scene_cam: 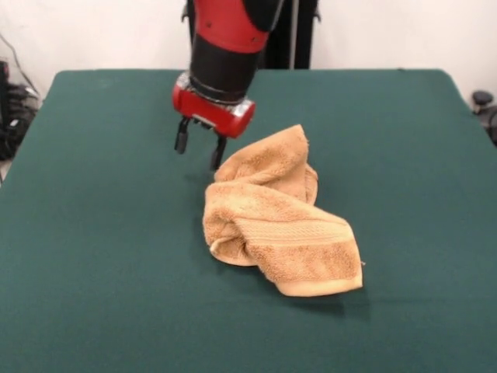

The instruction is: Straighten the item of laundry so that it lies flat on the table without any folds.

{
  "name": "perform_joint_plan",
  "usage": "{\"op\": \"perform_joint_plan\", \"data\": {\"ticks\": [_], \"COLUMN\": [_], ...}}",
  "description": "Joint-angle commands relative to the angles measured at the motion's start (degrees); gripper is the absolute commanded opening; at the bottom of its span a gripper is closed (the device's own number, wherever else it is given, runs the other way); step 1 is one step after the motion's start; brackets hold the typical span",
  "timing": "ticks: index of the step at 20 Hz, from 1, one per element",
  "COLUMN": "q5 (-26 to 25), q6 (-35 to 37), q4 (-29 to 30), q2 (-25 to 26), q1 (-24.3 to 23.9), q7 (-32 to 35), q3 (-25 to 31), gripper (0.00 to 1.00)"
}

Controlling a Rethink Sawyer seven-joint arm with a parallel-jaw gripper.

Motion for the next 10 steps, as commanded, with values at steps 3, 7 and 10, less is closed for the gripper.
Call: {"op": "perform_joint_plan", "data": {"ticks": [3,7,10], "q5": [7.7,9.4,7.2], "q6": [9.4,7.6,4.4], "q4": [1.2,1.4,2.4], "q2": [2.5,2.8,0.8], "q1": [9.5,10.0,4.4], "q7": [16.8,15.1,4.9], "q3": [-3.0,-3.4,4.2], "gripper": [1.0,1.0,1.0]}}
